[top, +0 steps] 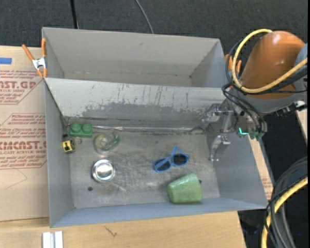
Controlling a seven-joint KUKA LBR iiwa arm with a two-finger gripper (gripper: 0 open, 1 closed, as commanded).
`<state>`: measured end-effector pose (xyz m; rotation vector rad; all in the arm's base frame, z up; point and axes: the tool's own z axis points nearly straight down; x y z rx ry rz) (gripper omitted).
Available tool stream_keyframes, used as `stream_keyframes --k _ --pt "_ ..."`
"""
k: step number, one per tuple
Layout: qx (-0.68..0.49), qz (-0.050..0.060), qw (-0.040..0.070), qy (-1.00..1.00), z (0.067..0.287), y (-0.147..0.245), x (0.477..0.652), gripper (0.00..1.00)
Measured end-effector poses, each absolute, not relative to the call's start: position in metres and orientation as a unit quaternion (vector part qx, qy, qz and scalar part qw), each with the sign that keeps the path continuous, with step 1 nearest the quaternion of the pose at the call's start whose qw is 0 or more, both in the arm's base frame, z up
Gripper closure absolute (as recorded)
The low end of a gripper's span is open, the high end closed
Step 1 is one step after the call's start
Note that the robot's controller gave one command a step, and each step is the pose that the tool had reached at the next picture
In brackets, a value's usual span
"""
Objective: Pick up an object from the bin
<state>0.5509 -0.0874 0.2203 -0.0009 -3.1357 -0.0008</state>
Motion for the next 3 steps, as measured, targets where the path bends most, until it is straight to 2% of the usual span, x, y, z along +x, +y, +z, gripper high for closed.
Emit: stream_keyframes --k 1,2,3 --pt "0.11 0.0 -0.021 -0.994 0.102 -0.032 0.535 0.0" --pt "0.109 0.0 -0.001 -0.994 0.097 -0.036 0.525 1.0" --pt "0.156 0.002 -0.006 -0.988 0.281 -0.073 0.549 1.0"
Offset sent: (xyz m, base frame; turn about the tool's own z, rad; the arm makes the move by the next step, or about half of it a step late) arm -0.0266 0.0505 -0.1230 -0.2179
